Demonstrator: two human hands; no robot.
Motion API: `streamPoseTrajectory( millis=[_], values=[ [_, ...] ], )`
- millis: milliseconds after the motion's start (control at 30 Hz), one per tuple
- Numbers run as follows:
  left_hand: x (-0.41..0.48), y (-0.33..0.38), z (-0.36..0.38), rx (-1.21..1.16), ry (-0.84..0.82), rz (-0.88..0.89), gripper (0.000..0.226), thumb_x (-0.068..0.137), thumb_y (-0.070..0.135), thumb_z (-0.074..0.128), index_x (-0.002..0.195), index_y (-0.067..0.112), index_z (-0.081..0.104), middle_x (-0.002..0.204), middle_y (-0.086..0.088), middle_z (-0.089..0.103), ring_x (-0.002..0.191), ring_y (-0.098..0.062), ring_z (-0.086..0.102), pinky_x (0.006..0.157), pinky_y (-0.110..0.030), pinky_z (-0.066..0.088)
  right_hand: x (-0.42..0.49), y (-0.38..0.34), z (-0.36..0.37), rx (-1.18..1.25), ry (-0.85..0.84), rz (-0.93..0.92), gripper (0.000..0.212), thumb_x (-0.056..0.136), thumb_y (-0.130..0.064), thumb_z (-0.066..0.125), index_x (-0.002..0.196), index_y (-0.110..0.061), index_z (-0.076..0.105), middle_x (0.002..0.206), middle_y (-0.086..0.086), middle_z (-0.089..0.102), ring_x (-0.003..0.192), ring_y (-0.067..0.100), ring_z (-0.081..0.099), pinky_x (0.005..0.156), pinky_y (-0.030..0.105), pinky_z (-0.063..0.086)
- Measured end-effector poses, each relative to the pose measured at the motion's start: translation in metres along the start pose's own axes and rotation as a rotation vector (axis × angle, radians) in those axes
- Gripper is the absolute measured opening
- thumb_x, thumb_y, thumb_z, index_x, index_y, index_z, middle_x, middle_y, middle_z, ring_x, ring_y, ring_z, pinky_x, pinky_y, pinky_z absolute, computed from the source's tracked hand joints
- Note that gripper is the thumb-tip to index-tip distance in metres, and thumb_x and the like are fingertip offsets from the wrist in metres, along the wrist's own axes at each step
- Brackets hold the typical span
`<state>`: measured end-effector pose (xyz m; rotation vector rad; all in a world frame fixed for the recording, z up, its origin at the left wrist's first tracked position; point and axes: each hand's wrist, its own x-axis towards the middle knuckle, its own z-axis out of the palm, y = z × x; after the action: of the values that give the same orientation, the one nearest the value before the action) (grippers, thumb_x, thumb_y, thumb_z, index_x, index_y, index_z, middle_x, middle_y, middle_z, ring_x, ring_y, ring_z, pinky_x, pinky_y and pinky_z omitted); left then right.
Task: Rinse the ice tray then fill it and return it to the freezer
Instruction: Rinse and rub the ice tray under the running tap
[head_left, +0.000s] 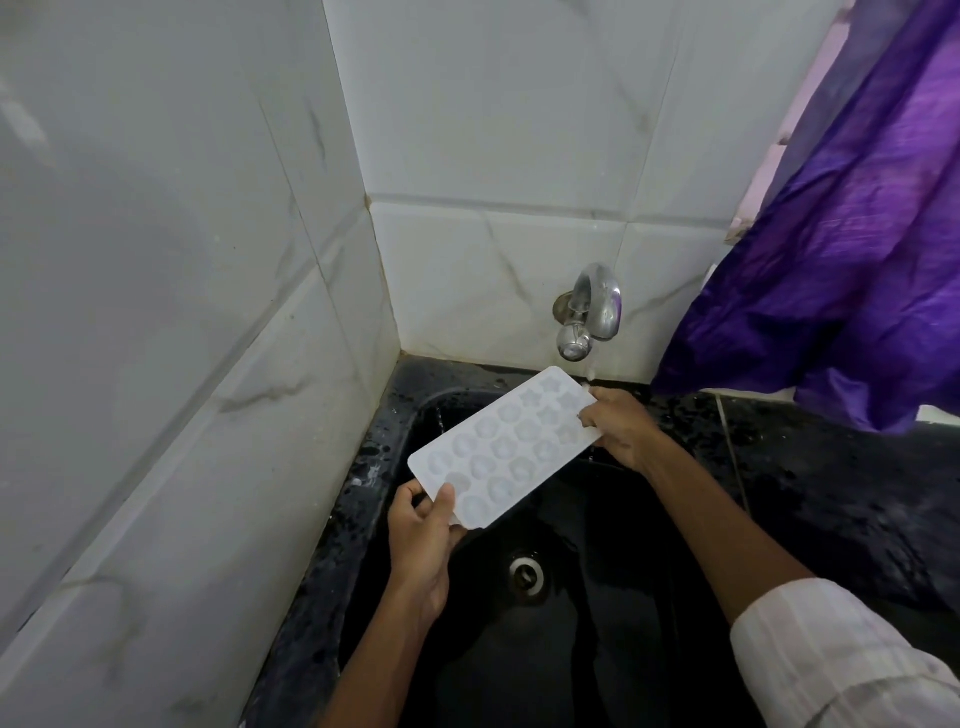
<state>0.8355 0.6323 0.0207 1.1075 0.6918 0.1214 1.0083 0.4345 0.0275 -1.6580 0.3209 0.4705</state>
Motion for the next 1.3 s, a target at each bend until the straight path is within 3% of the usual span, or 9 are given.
streamPoseTrajectory(
  millis=[200,367,467,633,900,1067,1200,1300],
  values=[
    [-0.001,-0.004,0.000,0.030,0.028,0.029,0.016,0.099,0.007,0.057,0.114,0.008,0.054,0.104,-0.011,0.075,0.092,-0.023,0.075,0.075,-0.039,0.061,-0.004,0.009,0.004,-0.023,0.036,-0.040,0.048,0.085,0.015,0.045,0.127,0.000,0.062,0.116,0.017,0.068,0.105,0.032,0.066,0.085,0.041,0.057],
    [0.000,-0.001,-0.003,0.020,0.032,0.025,0.019,0.099,0.008,0.058,0.117,0.008,0.054,0.102,-0.008,0.075,0.091,-0.021,0.075,0.071,-0.035,0.061,-0.013,0.002,0.002,-0.033,-0.024,-0.024,0.044,0.086,0.016,0.045,0.121,-0.004,0.062,0.115,0.016,0.067,0.099,0.030,0.066,0.062,0.029,0.055],
    [-0.003,-0.003,-0.001,0.019,0.020,0.017,0.016,0.099,0.007,0.057,0.115,0.010,0.054,0.099,-0.007,0.075,0.086,-0.019,0.076,0.066,-0.033,0.059,-0.010,0.004,0.003,-0.060,0.030,-0.043,0.043,0.082,0.015,0.043,0.114,-0.005,0.063,0.113,0.018,0.067,0.103,0.035,0.065,0.077,0.041,0.058],
    [-0.003,-0.006,0.004,0.030,0.029,0.025,0.016,0.100,0.007,0.057,0.115,0.009,0.053,0.101,-0.008,0.075,0.087,-0.020,0.076,0.070,-0.036,0.061,-0.009,0.014,0.006,-0.161,0.120,-0.084,0.043,0.086,0.007,0.045,0.120,-0.010,0.065,0.108,0.010,0.068,0.100,0.027,0.066,0.091,0.045,0.057],
    [-0.001,-0.005,0.003,0.052,0.035,0.032,0.015,0.100,0.007,0.056,0.114,0.010,0.054,0.102,-0.007,0.074,0.089,-0.020,0.075,0.067,-0.034,0.061,-0.011,0.016,-0.007,-0.135,0.039,-0.072,0.045,0.083,0.008,0.050,0.122,-0.011,0.062,0.114,0.011,0.068,0.104,0.029,0.066,0.087,0.044,0.057],
    [-0.005,-0.013,0.007,0.047,-0.006,-0.007,0.017,0.099,0.009,0.058,0.115,0.010,0.053,0.102,-0.010,0.075,0.090,-0.024,0.076,0.080,-0.045,0.062,-0.009,0.017,-0.011,-0.176,0.097,-0.065,0.039,0.074,0.007,0.047,0.101,-0.013,0.068,0.120,0.010,0.067,0.106,0.031,0.064,0.097,0.050,0.054],
    [-0.004,-0.016,0.012,0.044,-0.017,-0.001,0.018,0.099,0.009,0.057,0.117,0.009,0.053,0.102,-0.010,0.075,0.090,-0.024,0.076,0.082,-0.049,0.061,-0.010,0.020,-0.012,-0.107,0.124,-0.023,0.043,0.079,0.007,0.044,0.110,-0.008,0.069,0.112,0.014,0.069,0.100,0.030,0.066,0.089,0.043,0.055],
    [-0.001,-0.014,0.014,0.046,-0.013,0.001,0.018,0.100,0.009,0.057,0.117,0.010,0.053,0.102,-0.009,0.075,0.089,-0.022,0.076,0.079,-0.044,0.062,-0.008,0.021,-0.015,0.020,0.104,0.032,0.036,0.081,-0.007,0.055,0.116,-0.008,0.067,0.112,0.015,0.070,0.101,0.031,0.067,0.089,0.044,0.057]
  ],
)
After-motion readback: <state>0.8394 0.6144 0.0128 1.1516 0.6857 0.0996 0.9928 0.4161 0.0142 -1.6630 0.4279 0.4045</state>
